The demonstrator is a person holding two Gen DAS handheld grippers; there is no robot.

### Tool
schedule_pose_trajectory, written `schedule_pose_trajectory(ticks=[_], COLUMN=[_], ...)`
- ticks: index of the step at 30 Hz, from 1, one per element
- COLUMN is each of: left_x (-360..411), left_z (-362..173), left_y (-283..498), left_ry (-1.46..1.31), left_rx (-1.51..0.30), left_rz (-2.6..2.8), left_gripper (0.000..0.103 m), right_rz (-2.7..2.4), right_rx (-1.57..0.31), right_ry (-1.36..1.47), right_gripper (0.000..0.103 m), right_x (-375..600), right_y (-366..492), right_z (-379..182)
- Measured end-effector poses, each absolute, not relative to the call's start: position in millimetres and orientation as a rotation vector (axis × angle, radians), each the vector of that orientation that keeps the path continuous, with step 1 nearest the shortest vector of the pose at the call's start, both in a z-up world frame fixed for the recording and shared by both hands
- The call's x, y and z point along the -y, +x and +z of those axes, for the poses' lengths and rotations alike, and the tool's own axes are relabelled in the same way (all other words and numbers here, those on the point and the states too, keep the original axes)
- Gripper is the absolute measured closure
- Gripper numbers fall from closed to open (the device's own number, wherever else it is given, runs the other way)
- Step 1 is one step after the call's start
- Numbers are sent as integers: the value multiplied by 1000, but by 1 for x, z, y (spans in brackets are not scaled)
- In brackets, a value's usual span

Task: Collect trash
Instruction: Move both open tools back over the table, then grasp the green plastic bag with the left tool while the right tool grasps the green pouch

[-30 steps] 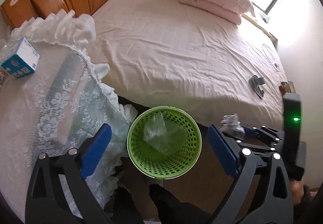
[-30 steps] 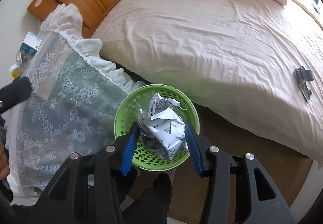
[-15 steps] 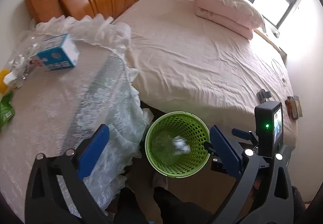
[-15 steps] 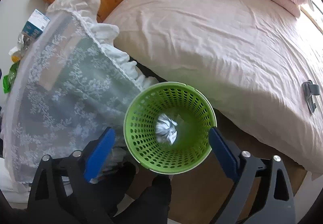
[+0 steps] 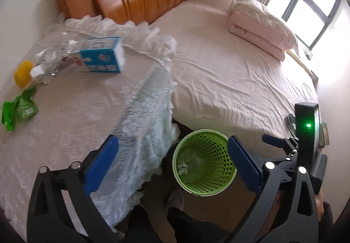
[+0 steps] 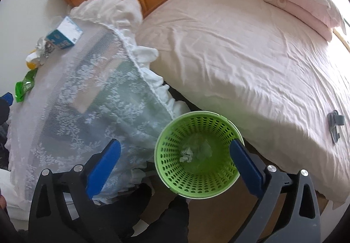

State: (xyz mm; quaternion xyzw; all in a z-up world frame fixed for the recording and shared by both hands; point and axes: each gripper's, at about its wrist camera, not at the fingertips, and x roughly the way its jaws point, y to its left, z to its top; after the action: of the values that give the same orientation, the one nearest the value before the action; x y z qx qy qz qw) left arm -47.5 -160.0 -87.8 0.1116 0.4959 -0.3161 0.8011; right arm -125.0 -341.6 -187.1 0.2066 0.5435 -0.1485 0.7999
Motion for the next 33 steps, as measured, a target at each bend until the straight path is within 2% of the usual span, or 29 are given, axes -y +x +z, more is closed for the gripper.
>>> schedule_pose_trajectory(ticks=[14,26,33], left_x=[27,-75,-119], left_z=[-65,-78,-104], left_y=[10,62,122], left_ry=[95,36,113], left_rx=[-1007,-1011,-1042], left_rz=[-402,-237,-192], left_gripper=[8,8,8], right_rz=[-104,40,79], right_rx=[-1084,-1082,-1081], right_ry=[359,321,293], right_gripper=[3,3,3], right_x=[263,177,132], right_y=[-48,23,60], right_z=[-133,-122,-113])
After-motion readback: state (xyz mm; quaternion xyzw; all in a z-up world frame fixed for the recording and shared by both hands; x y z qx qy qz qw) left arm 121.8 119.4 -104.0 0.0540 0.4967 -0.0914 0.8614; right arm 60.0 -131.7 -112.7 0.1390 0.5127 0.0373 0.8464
